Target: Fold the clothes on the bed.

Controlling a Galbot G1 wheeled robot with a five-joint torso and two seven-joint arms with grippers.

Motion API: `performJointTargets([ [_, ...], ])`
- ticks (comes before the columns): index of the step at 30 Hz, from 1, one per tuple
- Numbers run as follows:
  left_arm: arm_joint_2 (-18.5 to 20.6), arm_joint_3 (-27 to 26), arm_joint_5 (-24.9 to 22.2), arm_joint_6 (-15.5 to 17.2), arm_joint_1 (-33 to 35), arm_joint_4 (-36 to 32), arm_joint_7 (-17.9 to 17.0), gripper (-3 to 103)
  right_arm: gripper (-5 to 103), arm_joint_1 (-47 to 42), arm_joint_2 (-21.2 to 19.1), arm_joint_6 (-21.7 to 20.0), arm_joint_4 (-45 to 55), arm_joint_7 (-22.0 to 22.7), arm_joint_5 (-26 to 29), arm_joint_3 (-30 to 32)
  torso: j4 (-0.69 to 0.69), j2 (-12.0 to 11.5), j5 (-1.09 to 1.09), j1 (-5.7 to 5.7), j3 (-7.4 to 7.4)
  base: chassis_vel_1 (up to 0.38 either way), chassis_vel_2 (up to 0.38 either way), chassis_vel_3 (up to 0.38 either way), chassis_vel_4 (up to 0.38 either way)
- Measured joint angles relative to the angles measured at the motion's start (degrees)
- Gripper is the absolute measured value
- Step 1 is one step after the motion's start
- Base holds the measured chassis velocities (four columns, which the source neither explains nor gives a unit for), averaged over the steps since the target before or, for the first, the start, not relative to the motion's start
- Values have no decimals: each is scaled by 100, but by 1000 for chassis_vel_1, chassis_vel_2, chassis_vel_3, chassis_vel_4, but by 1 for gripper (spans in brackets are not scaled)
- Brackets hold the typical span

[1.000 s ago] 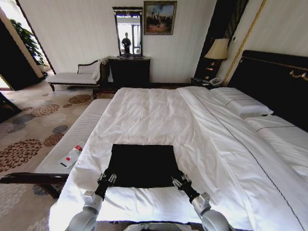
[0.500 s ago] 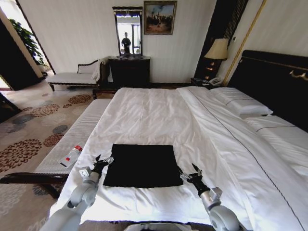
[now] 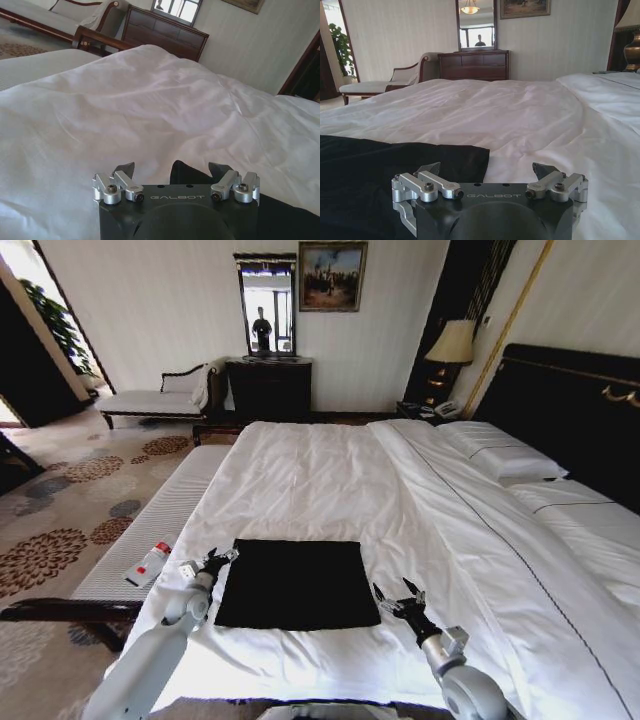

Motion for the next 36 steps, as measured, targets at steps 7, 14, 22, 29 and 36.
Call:
performJointTargets([
  [7,-96,115,-190,146,-232,482,401,67,100,-90,-26,-27,58,13,31,100,3,0,0,0,-1,0,0,0,0],
  [14,-160,115,-144,172,-308,781,589,57,100,-85,-62,-94,137,60,90,111,3,0,1,0,-1,0,0,0,0],
  [22,-183,104,-62,126,-334,841,628,30,100,-107,-66,-108,181,72,94,117,3,0,0,0,-1,0,0,0,0],
  [29,-184,134,-44,110,-385,809,616,9,100,-140,-47,-111,222,72,94,130,2,0,0,0,-1,0,0,0,0],
  [36,-193,181,102,62,-397,860,610,1,100,-173,-47,-119,232,89,101,143,2,0,0,-1,-1,0,0,0,0],
])
